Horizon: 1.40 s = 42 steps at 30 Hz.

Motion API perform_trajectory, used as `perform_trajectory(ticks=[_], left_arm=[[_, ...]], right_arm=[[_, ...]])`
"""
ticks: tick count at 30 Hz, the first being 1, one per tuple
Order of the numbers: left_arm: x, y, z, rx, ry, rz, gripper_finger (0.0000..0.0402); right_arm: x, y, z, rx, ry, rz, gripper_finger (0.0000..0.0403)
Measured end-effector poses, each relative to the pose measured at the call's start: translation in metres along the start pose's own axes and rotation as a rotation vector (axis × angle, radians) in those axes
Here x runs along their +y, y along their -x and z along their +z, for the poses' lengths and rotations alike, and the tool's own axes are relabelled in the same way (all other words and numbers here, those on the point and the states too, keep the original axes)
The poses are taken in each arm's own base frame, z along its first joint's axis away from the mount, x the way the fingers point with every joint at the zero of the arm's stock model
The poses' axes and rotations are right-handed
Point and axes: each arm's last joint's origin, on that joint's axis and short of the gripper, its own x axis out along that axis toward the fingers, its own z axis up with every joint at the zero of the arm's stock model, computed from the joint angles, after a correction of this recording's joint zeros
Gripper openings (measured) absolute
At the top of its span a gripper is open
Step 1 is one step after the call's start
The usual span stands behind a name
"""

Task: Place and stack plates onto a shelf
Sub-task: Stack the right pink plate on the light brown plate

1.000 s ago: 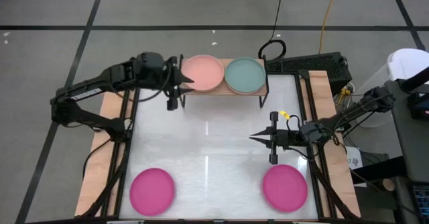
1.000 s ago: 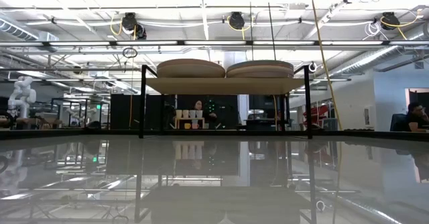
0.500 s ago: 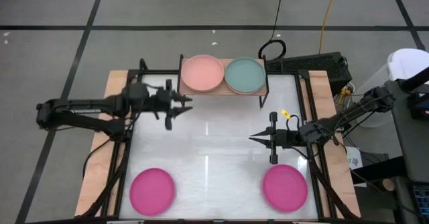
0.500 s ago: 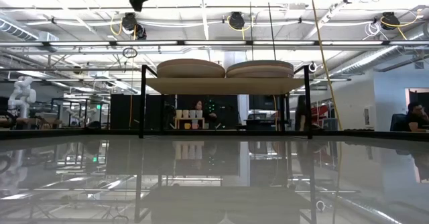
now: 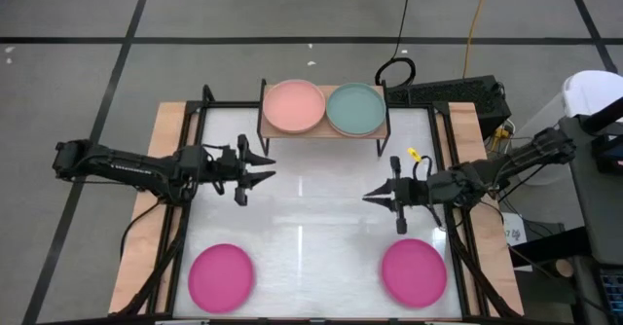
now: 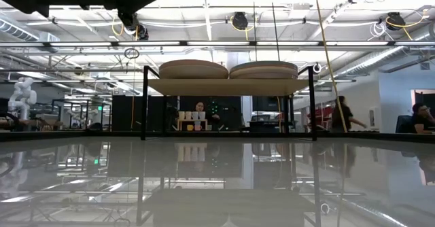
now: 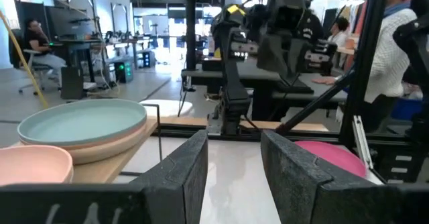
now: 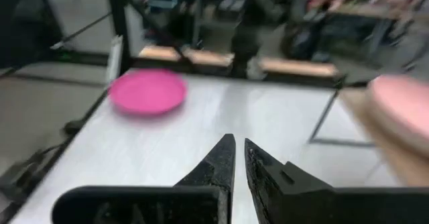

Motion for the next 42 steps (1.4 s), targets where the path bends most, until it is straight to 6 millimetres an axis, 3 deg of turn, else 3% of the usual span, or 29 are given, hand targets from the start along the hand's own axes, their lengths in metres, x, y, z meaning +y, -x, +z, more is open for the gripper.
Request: perform_trajectory(ticks=[6, 11, 20, 31, 37, 42], left_arm=[[0.000, 0.000, 0.000, 0.002, 0.001, 0.000, 0.0145], [0.000, 0.000, -0.001, 0.006, 0.019, 0.000, 0.0145], [0.000, 0.000, -0.008, 0.081, 0.052, 0.002, 0.0145], [-0.002, 0.000, -0.009, 0.091, 0.055, -0.007, 0.0145], [-0.002, 0.000, -0.009, 0.091, 0.060, -0.007, 0.0145], [-0.002, 0.000, -0.009, 0.091, 0.070, -0.007, 0.0145]], right_arm=[[0.008, -0.016, -0.015, 0.204, -0.025, 0.132, 0.0020], [0.016, -0.035, -0.042, 0.428, -0.025, 0.164, 0.0020], [0.029, -0.046, -0.086, 0.845, -0.130, 0.378, 0.0020], [0.040, -0.037, -0.129, 0.988, -0.089, 0.435, 0.0020], [0.040, -0.039, -0.128, 0.951, -0.092, 0.412, 0.0022], [0.041, -0.041, -0.126, 0.926, -0.096, 0.419, 0.0058]])
